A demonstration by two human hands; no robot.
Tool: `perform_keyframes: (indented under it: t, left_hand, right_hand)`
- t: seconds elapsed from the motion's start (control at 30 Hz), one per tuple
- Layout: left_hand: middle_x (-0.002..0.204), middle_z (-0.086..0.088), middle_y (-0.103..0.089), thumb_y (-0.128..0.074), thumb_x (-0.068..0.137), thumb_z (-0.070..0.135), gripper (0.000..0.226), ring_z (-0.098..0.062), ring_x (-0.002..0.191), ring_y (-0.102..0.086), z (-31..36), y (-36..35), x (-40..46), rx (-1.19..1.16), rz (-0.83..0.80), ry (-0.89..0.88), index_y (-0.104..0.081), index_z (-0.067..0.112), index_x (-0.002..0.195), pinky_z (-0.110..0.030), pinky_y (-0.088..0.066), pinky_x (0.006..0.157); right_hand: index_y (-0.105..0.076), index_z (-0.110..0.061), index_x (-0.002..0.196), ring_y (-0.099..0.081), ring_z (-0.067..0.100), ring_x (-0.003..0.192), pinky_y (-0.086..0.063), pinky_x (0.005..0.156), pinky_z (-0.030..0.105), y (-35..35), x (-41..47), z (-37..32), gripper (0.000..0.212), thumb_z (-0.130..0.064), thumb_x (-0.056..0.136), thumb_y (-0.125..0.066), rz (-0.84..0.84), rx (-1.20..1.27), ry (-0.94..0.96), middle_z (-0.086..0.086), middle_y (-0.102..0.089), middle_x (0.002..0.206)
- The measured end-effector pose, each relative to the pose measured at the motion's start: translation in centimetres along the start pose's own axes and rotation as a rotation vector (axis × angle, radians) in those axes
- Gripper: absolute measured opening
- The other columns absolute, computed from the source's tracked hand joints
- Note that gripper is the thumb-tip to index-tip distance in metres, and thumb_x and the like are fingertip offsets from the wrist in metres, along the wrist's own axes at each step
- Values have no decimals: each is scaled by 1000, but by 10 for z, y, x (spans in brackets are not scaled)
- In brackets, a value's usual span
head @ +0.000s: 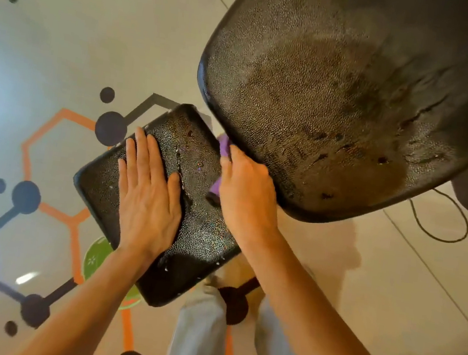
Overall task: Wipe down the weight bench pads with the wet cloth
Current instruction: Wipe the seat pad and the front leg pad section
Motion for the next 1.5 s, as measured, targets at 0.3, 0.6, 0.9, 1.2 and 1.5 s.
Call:
perform_keyframes:
  t: [0.3,0.6,0.9,1.2,1.5]
  left_hand:
    - [165,-11,8,-20,104,34,63,-25,153,9,-1,-2,-1,4,11,1,1,5,156,-44,-2,124]
    - [165,-12,6,-18,102,36,65,-26,153,6,-1,-1,1,-4,3,3,-3,3,156,-44,-2,124]
    - [165,-10,8,-26,106,32,63,-24,152,9,-6,7,1,-142,-24,-64,0,6,156,-41,3,124]
    - [165,-12,-9,-30,103,26,58,-26,153,-6,-62,17,0,-97,19,-347,-17,6,155,-41,-4,124]
    - [163,-12,-17,-29,103,24,55,-26,152,-15,-59,14,0,-66,67,-366,-23,5,154,-37,-8,124]
  right_hand:
    - [-61,-15,114,-71,19,81,-55,74,29,-14,21,-18,29,-26,102,-37,115,23,-57,5,-73,86]
    - [-55,-27,131,-63,27,104,-50,85,39,7,-46,38,37,-34,101,-35,29,84,-87,4,-70,110]
    - [-59,-22,126,-60,4,102,-40,84,6,-3,-89,35,30,-22,99,-47,408,395,-180,-4,-69,105]
    - [-34,-12,146,-13,22,147,-21,117,43,-91,-117,-8,48,-22,99,-40,486,122,-138,5,-25,156]
    - [-33,-8,146,-15,25,146,-17,118,47,-77,-77,1,48,-24,101,-34,523,-71,-257,9,-26,155]
Point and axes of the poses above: each hand's wrist, its own x-axis towards the middle knuckle, its own y-axis out of the back of the hand, z = x × y, the point moved 1 cm from there along x, towards the middle knuckle
